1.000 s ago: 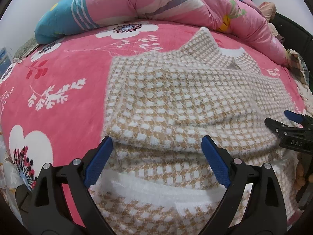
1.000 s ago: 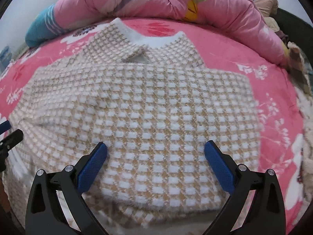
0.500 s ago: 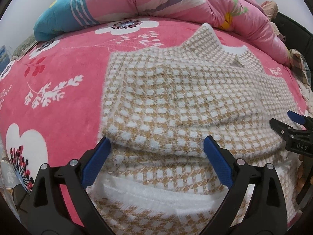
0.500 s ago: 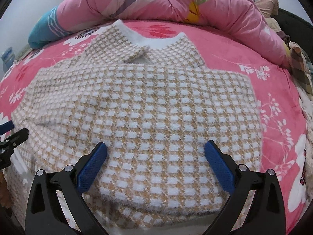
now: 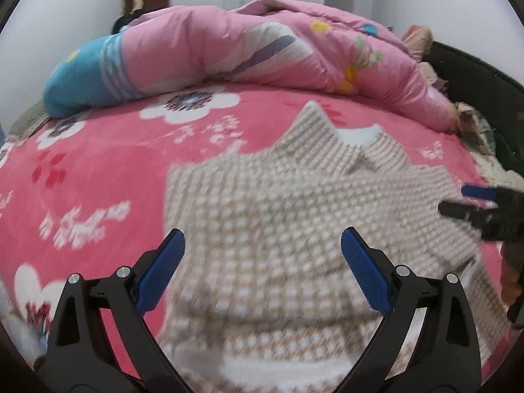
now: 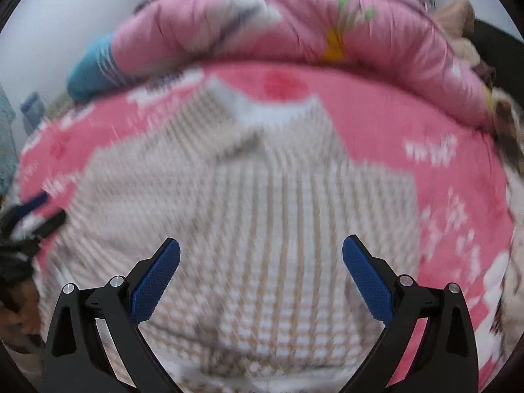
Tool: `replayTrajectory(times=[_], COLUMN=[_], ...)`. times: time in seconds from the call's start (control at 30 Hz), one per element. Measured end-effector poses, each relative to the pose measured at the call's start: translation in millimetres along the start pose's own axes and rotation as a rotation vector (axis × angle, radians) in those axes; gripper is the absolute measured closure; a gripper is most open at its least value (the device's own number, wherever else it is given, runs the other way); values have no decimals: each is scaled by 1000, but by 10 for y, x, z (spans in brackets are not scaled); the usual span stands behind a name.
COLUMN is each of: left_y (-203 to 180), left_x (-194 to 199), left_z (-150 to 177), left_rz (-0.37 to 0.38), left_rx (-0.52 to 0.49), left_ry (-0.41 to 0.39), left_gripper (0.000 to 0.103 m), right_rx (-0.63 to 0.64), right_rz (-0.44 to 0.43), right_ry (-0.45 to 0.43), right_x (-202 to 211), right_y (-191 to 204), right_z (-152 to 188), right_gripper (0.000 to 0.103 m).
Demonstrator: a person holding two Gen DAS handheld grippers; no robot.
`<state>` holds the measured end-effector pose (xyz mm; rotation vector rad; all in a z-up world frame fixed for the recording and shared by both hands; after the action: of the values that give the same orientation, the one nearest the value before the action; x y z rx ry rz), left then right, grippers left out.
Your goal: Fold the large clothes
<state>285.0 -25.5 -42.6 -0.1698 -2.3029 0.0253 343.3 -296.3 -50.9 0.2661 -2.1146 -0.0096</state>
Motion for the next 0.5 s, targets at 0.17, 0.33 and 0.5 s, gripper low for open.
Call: replayTrajectory(times=[0.17, 0.33, 0.5], left_y=[-38, 20, 47], left_x=[-386, -806, -889], left_z=[-225, -170, -100], left_rz=[12, -65, -74], left_rx=[-1, -17, -19], left_ry=[27, 114, 111], left_gripper=[10, 20, 20], right_rx=[-44, -196, -285], right_rz=[-114, -184, -101], right_ry=[-29, 27, 125], right_x=[5, -482, -1124], right_y=[-70, -408, -722], right_z=[-581, -1129, -1410], right_gripper=[6, 6, 15])
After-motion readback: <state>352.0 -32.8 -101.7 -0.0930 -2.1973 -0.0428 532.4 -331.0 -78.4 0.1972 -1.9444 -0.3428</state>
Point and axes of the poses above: each gripper's, at about its wrist camera, not at the fingertips, and x roughly against the way its jaws point, y to its left, z to its underside, the point moved 8 cm from there along -x, roughly the way its jaws point, and after that the axes turned 3 degrees about y, right-handed, at the moved point
